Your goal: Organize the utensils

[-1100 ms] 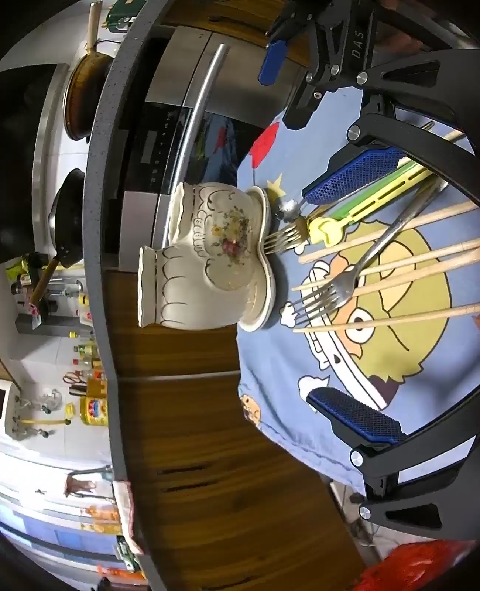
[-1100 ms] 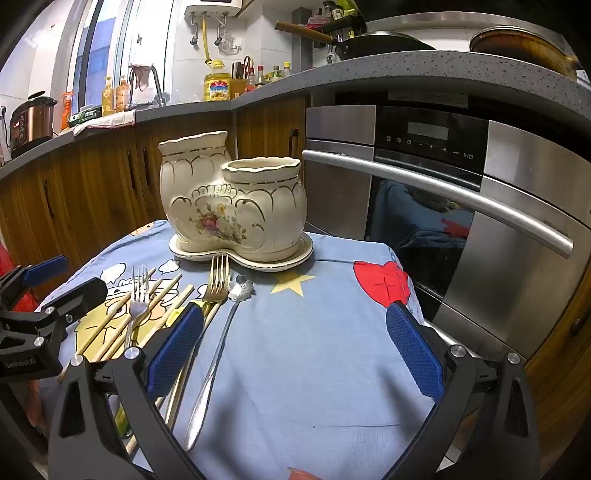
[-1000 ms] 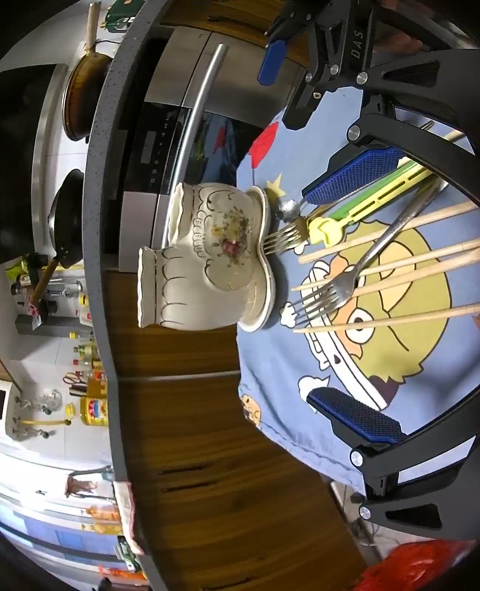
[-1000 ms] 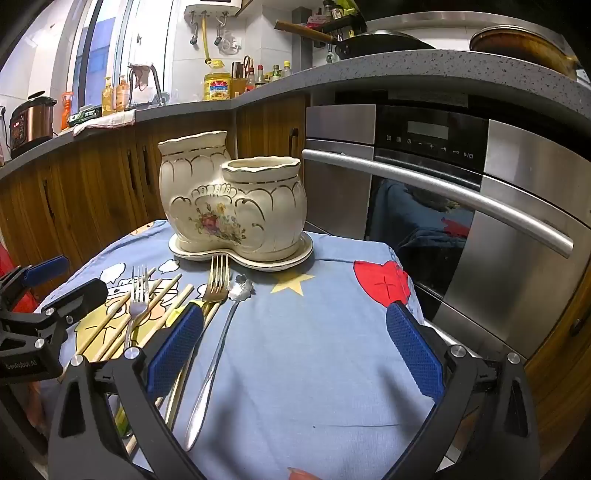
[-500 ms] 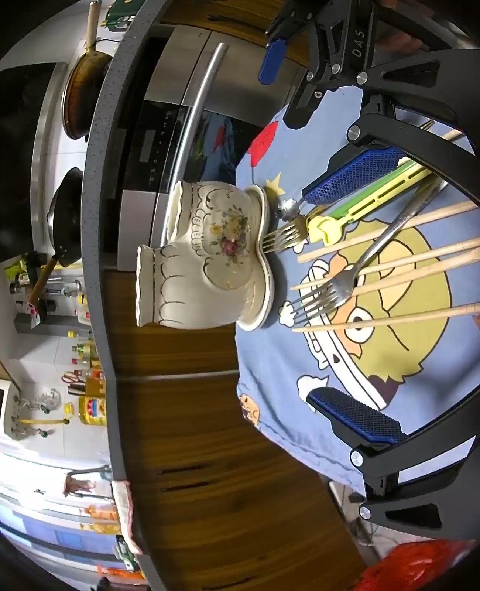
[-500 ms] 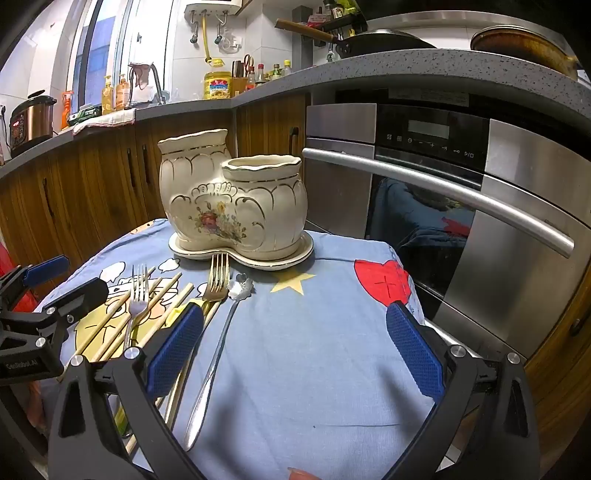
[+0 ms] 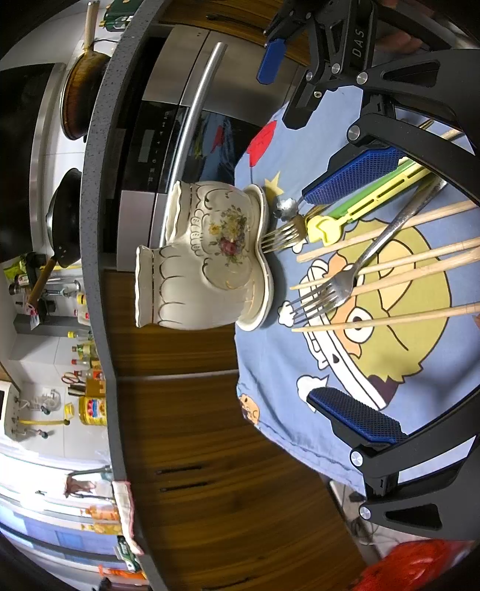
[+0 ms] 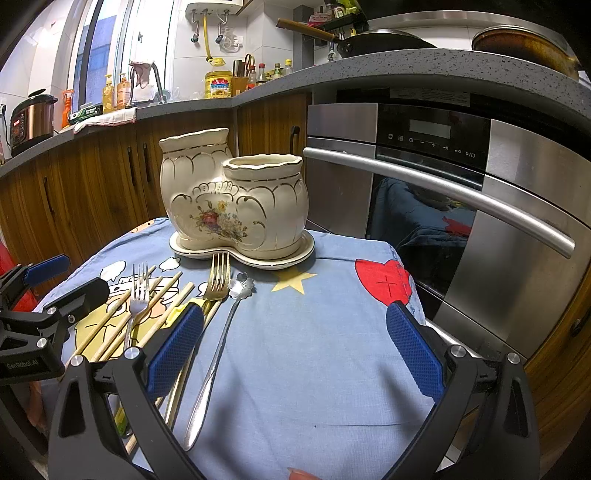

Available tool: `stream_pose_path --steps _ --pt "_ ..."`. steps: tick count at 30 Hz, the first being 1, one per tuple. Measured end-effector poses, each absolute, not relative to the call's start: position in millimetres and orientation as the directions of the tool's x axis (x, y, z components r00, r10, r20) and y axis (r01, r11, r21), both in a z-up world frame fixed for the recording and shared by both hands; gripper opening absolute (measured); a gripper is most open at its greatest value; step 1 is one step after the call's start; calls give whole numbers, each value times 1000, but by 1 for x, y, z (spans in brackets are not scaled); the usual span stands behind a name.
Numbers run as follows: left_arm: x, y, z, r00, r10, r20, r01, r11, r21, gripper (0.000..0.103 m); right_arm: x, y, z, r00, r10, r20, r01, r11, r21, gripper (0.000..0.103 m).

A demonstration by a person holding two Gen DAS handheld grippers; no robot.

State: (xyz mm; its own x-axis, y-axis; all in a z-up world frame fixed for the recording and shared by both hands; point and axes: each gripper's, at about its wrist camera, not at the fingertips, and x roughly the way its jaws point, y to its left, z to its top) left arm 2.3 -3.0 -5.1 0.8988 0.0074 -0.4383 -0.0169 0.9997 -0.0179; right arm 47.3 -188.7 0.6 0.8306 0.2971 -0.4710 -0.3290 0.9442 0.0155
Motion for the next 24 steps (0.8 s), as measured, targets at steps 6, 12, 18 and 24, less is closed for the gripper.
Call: stream_pose_path --steps 6,12,18,24 --pt "2 -3 -4 898 8 -440 -17 1000 -17 98 47 -189 1 828 298 -475 -331 944 15 98" --pt "4 -3 -6 898 7 -439 -17 1000 -19 98 48 -188 0 828 298 -474 -331 944 15 98" --pt "4 -3 -5 898 8 -440 -16 1000 -16 98 48 -188 0 828 297 -476 -331 944 14 98" --pt "4 -3 -5 898 8 -441 -17 1000 -15 98 48 -188 0 828 297 -476 -331 943 13 98"
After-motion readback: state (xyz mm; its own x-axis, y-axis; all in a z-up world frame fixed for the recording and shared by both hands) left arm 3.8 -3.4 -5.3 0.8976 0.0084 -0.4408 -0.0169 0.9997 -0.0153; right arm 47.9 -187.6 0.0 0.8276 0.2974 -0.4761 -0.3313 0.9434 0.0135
